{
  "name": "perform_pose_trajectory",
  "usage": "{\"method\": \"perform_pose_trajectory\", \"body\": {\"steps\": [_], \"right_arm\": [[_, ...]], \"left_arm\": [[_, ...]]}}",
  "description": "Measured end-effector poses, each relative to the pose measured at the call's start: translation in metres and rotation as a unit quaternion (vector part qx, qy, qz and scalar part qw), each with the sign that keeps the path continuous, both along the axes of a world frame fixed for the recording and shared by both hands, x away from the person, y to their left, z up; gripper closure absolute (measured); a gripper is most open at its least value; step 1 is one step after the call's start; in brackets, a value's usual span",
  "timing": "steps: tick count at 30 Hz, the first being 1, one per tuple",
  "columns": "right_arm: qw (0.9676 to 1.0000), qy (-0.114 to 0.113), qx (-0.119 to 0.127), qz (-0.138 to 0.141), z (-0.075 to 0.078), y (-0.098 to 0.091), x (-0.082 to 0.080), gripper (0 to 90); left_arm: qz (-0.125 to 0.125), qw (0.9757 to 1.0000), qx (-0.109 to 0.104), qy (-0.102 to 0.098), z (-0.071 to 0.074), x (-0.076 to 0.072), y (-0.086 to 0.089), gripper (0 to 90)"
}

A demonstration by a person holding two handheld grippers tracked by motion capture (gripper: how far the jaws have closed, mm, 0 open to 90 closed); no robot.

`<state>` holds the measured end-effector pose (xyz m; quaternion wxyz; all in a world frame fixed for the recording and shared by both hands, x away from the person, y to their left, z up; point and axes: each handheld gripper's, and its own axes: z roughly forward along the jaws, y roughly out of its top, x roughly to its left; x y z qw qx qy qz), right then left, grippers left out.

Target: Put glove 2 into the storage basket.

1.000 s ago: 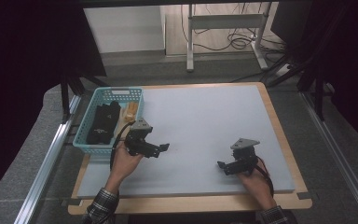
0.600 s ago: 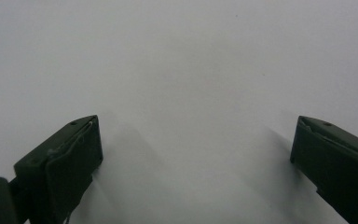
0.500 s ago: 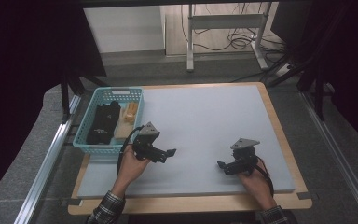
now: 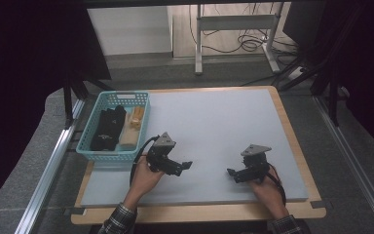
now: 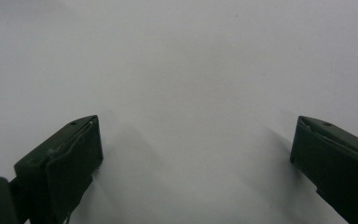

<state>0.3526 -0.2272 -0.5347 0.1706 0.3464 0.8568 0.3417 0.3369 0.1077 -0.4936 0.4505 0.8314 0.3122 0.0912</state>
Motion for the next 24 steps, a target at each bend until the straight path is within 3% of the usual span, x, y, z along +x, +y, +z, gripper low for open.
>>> {"method": "perform_pose_trajectory", "body": {"steps": [14, 24], "right_arm": [[1.0000, 0.000, 0.000, 0.000, 0.000, 0.000, 0.000, 1.8], [1.0000, 0.000, 0.000, 0.000, 0.000, 0.000, 0.000, 1.8]], "left_arm": [[-0.012, 0.9999, 0.001, 0.005, -0.014, -0.011, -0.010, 0.3], [-0.014, 0.9997, 0.015, 0.011, -0.027, -0.016, -0.013, 0.3]]}}
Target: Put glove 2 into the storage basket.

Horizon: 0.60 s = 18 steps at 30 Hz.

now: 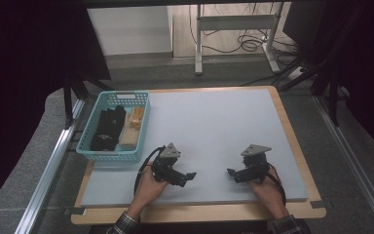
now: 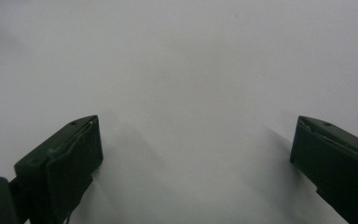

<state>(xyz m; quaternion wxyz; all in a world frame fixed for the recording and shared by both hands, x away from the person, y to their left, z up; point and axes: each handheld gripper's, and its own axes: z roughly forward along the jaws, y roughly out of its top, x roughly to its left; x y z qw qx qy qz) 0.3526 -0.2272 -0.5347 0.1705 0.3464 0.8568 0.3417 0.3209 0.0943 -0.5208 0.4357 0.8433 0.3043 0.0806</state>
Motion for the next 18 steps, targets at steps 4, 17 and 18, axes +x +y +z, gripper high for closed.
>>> {"method": "perform_pose_trajectory", "body": {"steps": [4, 17, 18], "right_arm": [[1.0000, 0.000, 0.000, 0.000, 0.000, 0.000, 0.000, 1.8], [1.0000, 0.000, 0.001, 0.000, 0.000, 0.000, 0.000, 1.9], [1.0000, 0.000, 0.001, 0.000, 0.000, 0.000, 0.000, 1.8]], "left_arm": [[0.001, 1.0000, 0.007, 0.004, -0.007, -0.002, 0.000, 0.3], [0.001, 0.9979, 0.062, 0.018, -0.025, -0.004, -0.010, 0.1], [0.001, 0.9977, 0.066, 0.016, -0.025, -0.004, -0.011, 0.2]]}}
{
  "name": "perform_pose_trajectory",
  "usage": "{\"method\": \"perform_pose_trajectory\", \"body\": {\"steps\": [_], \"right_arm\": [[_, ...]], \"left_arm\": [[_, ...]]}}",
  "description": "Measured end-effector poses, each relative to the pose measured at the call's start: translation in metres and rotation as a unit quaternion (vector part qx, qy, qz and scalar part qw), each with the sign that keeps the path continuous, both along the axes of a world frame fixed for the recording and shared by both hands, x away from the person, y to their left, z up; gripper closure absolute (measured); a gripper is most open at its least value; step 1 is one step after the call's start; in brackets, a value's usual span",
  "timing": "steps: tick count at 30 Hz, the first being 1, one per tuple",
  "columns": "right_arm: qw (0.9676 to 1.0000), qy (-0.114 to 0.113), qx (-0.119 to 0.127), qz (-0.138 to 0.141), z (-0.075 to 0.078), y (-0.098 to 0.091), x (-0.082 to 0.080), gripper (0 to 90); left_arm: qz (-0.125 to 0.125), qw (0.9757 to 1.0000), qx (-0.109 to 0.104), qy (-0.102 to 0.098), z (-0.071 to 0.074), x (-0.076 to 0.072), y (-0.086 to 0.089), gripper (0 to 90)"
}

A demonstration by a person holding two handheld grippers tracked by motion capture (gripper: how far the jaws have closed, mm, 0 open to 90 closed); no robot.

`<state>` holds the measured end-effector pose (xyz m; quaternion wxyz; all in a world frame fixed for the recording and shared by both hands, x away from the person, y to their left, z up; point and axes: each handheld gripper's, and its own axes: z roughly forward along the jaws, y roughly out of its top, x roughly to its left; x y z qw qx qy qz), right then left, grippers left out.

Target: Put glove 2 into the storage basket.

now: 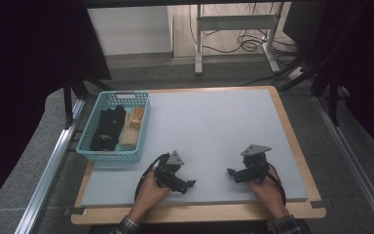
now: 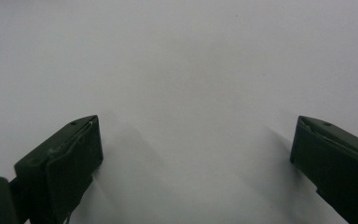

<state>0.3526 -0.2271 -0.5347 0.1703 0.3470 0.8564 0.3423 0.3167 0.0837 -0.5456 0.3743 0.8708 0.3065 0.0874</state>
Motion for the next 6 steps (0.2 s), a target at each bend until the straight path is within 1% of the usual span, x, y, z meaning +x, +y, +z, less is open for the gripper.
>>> {"method": "perform_pose_trajectory", "body": {"steps": [2, 4, 6], "right_arm": [[1.0000, 0.000, 0.000, 0.000, 0.0000, 0.0000, 0.0000, 1.9], [1.0000, 0.000, 0.000, 0.000, -0.0001, -0.0001, -0.0001, 1.9], [1.0000, 0.000, 0.000, 0.000, -0.0001, -0.0001, 0.0000, 1.9]], "left_arm": [[0.000, 1.0000, 0.008, -0.004, -0.0001, -0.0005, -0.0010, 0.2], [0.000, 0.9997, 0.023, -0.013, -0.0008, -0.0025, -0.0047, 0.2], [0.000, 0.9997, 0.023, -0.012, -0.0007, -0.0024, -0.0047, 0.0]]}}
